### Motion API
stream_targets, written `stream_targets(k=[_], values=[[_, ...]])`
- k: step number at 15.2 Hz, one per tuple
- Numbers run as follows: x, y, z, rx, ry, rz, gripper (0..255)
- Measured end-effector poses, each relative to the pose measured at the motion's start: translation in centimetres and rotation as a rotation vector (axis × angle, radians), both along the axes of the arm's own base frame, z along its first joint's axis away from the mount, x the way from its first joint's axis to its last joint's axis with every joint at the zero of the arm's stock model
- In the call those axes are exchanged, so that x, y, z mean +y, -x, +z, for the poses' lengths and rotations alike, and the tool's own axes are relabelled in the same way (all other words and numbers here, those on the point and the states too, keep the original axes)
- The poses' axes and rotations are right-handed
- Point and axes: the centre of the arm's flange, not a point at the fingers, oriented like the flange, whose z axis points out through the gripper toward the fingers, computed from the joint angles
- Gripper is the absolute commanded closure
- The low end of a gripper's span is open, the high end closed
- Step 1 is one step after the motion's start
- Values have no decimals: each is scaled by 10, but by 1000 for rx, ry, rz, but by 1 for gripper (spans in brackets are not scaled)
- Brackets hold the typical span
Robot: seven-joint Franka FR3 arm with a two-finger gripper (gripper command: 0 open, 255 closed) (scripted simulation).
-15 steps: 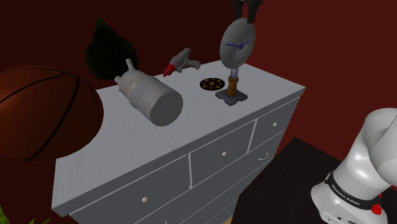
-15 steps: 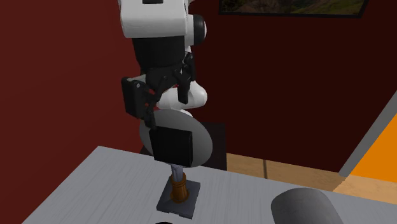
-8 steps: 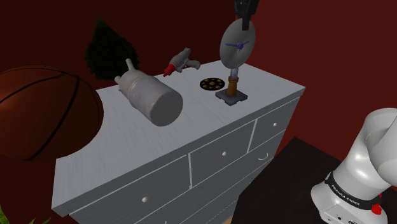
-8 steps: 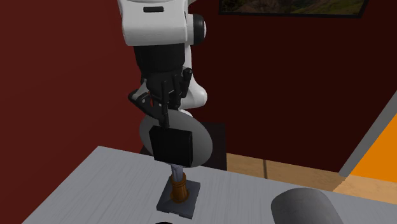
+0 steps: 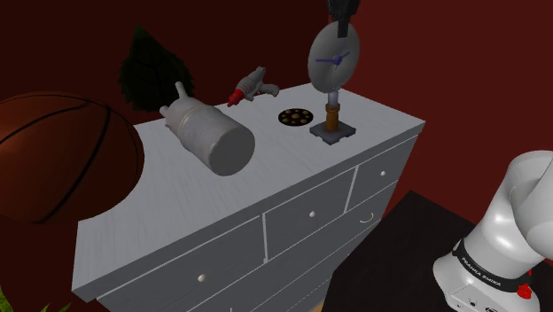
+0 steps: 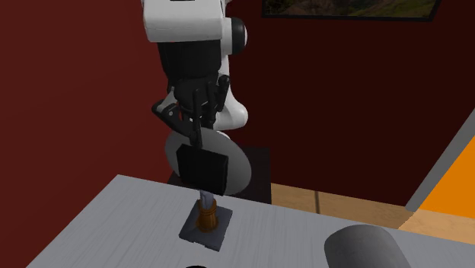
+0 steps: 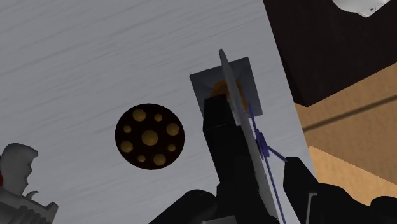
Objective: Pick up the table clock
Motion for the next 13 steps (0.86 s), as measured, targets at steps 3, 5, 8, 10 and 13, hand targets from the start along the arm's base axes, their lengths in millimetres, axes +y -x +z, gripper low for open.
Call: stream_targets(k=[3, 5, 8, 10, 13], values=[[1, 0, 14, 0, 0, 0, 255], [0, 0, 25, 0, 0, 0, 255], [1, -1, 41, 0, 0, 0, 255], [0, -1, 52, 0, 0, 0, 255], [0, -1, 65, 0, 0, 0, 255]])
